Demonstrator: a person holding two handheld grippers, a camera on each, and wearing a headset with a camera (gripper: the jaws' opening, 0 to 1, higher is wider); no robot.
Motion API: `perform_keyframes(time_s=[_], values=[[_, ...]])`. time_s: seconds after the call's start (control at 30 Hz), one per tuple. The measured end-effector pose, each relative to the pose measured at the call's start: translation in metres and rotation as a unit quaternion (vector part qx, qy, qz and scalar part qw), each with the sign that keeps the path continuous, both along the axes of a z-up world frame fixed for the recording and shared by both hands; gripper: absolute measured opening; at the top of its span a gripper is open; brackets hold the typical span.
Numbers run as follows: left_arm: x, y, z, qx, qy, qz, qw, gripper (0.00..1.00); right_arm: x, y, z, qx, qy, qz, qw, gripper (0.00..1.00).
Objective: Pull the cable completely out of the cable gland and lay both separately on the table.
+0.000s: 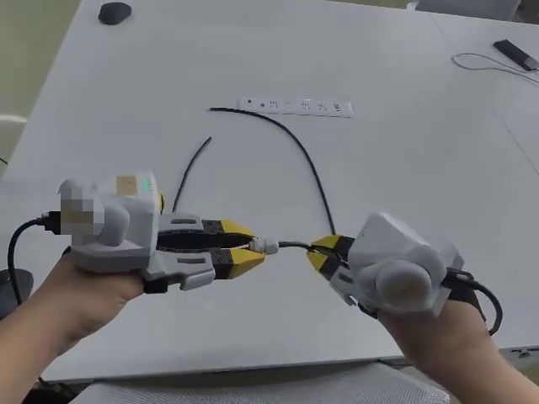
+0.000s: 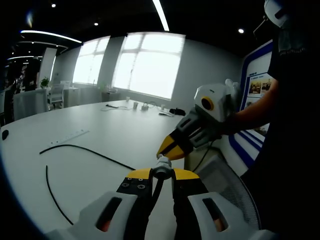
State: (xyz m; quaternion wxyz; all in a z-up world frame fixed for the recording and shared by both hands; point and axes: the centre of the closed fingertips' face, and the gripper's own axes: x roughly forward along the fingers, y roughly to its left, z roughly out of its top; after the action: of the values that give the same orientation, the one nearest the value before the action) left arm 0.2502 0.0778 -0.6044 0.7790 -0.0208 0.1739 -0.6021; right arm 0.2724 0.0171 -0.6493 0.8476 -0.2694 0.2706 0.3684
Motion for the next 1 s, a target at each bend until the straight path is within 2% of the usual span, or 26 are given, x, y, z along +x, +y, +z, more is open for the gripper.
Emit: perform_keyframes(time_s=[0.07, 0.1, 0.27, 0.3, 0.4, 0.57, 0.63, 0.67, 0.7, 0.9, 1.0], values=[[0.000, -0.001, -0.002, 0.003, -0.001, -0.001, 1.0000, 0.15, 0.000, -0.002, -0.002, 0.004, 0.000, -0.006, 1.0000, 0.00], [-0.001, -0.002, -0.003, 0.006, -0.001, -0.002, 1.0000, 0.15, -0.001, -0.004, -0.004, 0.011, 0.012, -0.020, 0.9997, 0.00], [-0.002, -0.003, -0.005, 0.009, 0.001, -0.003, 1.0000, 0.15, -0.004, -0.003, -0.007, 0.016, 0.017, -0.026, 0.9994, 0.00], [-0.001, -0.002, -0.006, 0.006, 0.003, 0.000, 1.0000, 0.15, -0.005, -0.003, -0.005, 0.012, 0.006, -0.019, 0.9997, 0.00], [0.000, -0.001, -0.004, 0.005, 0.003, 0.002, 1.0000, 0.15, -0.006, -0.003, -0.003, 0.014, 0.007, -0.016, 0.9998, 0.00], [0.002, 0.000, -0.002, 0.003, 0.005, 0.007, 1.0000, 0.15, -0.005, -0.002, 0.002, 0.004, -0.017, -0.003, 0.9998, 0.00], [0.004, 0.001, -0.002, 0.000, 0.014, 0.012, 0.9998, 0.15, -0.007, 0.001, 0.004, 0.004, -0.019, 0.002, 0.9998, 0.00], [0.004, 0.001, -0.002, 0.001, 0.014, 0.013, 0.9998, 0.15, -0.007, 0.003, 0.005, 0.001, -0.024, 0.007, 0.9997, 0.00], [0.005, 0.002, -0.001, 0.002, 0.007, 0.016, 0.9999, 0.15, -0.008, 0.004, 0.007, -0.003, -0.028, 0.012, 0.9995, 0.01], [0.005, 0.001, -0.003, 0.011, 0.003, 0.012, 0.9999, 0.15, -0.011, 0.025, 0.024, 0.001, -0.049, 0.036, 0.9981, 0.12], [0.005, 0.001, -0.003, 0.009, 0.004, 0.011, 0.9999, 0.15, -0.010, 0.038, 0.028, -0.001, -0.055, 0.050, 0.9972, 0.11]])
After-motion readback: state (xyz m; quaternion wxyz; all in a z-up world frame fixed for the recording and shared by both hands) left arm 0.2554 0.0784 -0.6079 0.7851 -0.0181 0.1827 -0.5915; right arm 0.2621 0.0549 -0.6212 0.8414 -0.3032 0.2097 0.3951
